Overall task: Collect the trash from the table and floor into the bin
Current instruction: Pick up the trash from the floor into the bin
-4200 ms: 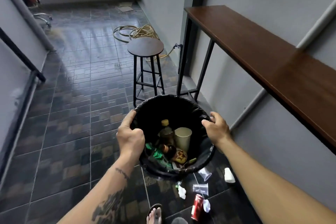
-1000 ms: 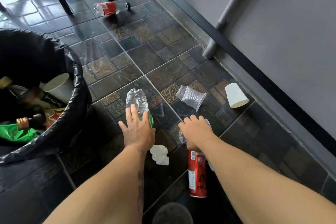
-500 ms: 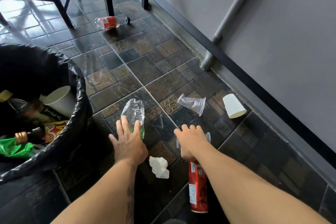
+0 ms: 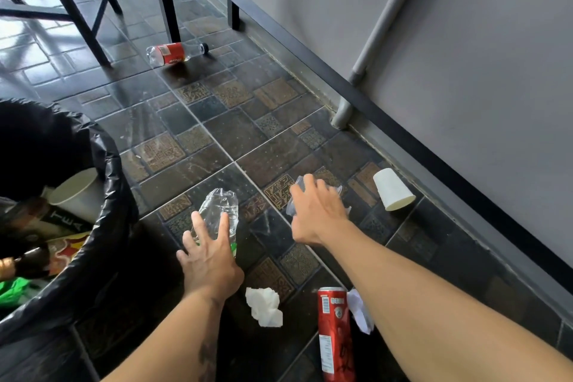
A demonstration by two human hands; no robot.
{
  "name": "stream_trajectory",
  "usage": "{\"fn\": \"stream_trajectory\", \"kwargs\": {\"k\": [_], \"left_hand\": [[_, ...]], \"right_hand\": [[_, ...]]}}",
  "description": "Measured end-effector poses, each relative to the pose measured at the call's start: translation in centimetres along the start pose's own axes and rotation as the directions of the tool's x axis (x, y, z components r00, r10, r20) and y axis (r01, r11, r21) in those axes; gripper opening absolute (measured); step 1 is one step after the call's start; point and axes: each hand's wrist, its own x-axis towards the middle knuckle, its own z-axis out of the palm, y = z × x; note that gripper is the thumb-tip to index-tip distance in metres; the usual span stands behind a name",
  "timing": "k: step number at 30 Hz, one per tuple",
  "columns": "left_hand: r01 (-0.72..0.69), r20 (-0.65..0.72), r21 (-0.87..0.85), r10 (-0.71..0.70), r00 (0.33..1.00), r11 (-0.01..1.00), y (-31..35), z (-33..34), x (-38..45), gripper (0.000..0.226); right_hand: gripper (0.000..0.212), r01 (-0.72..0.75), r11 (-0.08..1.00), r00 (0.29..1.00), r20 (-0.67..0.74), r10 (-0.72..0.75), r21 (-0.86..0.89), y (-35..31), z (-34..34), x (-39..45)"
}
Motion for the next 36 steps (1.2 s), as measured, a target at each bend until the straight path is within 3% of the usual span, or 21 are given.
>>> {"fn": "stream_trajectory", "kwargs": {"k": [3, 7, 11, 15, 24, 32, 36], "left_hand": [[-0.004, 0.002, 0.023, 0.004, 1.0, 1.0, -0.2, -0.1, -0.1, 0.11], [-0.043, -0.046, 0.075, 0.046, 0.998, 0.996, -0.8, -0.4, -0.5, 0.114], [-0.043, -0.044, 0.061, 0.046, 0.998, 0.997, -1.5, -0.6, -0.6, 0.115], [-0.005, 0.02, -0.013, 0.006, 1.0, 1.0, -1.2, -1.0, -0.6, 0.114], [-0.02, 0.09, -0.077, 0.027, 0.996, 0.997, -0.1, -1.4, -1.0, 0.111], [0.005, 0.101, -0.115, 0.006, 0.995, 0.993, -0.6, -1.9, -1.3, 0.109], [0.016, 0.107, -0.128, -0.002, 0.994, 0.992, -0.9, -1.7, -1.3, 0.108]], "right_hand": [[0.059, -0.047, 0.999, 0.999, 0.013, 0.047, 0.007, -1.0, 0.0, 2.0], [0.09, -0.166, 0.984, 0.974, 0.149, 0.173, -0.06, 0.1, 1.7, 3.3], [0.106, -0.17, 0.978, 0.958, 0.211, 0.193, -0.122, 1.9, 3.3, 2.7], [0.103, -0.089, 0.967, 0.964, 0.223, 0.143, -0.238, 2.6, 4.1, 2.7], [0.068, 0.001, 0.923, 0.967, 0.234, 0.097, -0.386, 2.5, 4.4, 2.2], [0.067, 0.102, 0.96, 0.984, 0.166, -0.059, -0.261, 3.0, 3.8, 1.5], [0.076, -0.075, 0.996, 0.988, 0.136, 0.069, 0.039, 3.2, 2.1, 2.4]]}}
